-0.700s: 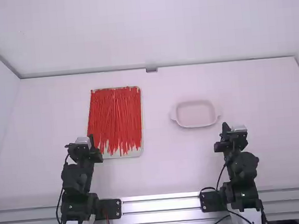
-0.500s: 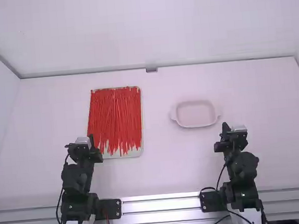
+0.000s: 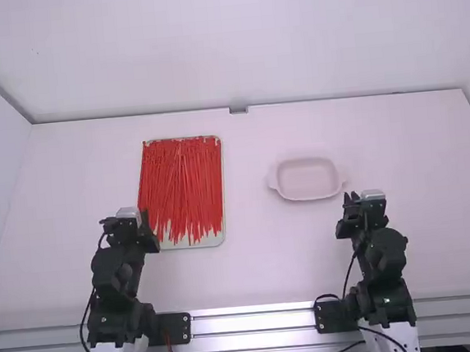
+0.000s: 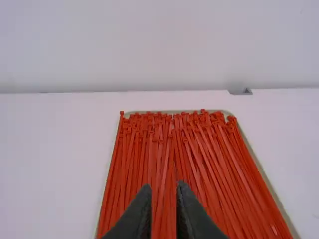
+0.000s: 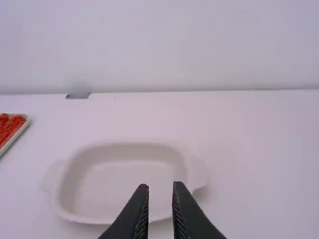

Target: Fasten the cable tie

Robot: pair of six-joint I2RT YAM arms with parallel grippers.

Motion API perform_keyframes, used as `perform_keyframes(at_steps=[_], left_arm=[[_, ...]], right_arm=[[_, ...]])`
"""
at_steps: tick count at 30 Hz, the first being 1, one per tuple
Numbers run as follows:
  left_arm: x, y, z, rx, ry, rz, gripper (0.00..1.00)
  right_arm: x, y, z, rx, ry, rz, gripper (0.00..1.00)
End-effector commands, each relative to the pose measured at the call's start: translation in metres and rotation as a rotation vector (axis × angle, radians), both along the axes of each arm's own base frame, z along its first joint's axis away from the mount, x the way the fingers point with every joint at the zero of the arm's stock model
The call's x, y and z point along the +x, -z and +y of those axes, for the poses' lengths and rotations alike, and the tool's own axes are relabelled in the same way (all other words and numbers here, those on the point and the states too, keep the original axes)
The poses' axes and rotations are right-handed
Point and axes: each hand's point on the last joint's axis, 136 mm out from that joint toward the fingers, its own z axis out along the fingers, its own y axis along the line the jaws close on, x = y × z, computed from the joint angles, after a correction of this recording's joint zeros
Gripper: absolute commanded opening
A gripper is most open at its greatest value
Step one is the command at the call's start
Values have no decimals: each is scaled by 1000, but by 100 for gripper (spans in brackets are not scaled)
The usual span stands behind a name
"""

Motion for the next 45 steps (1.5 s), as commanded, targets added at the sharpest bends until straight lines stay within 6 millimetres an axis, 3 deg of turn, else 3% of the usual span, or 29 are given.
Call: perform_keyframes(at_steps=[1, 11, 19, 24, 33, 38, 45], left_arm=[[2, -16, -3, 3, 9, 2, 18], [18, -23, -11, -5, 36, 148, 35], [41, -19, -20, -32, 56, 263, 51], [54, -13, -25, -37, 63, 365, 61], [79, -7, -58, -57, 218, 501, 78], [94, 0, -58, -43, 195, 561, 86], [109, 8, -61, -35, 196, 621, 94]], right_arm=[[2, -22, 4, 5, -12, -12, 18], [16, -31, 17, -7, -48, 99, 35], [32, -22, 29, 27, -71, 239, 51], [39, -15, 46, 27, -125, 347, 61], [43, 0, 92, 21, -257, 539, 78], [49, 4, 109, 10, -289, 598, 85], [63, 7, 116, 58, -264, 654, 94]])
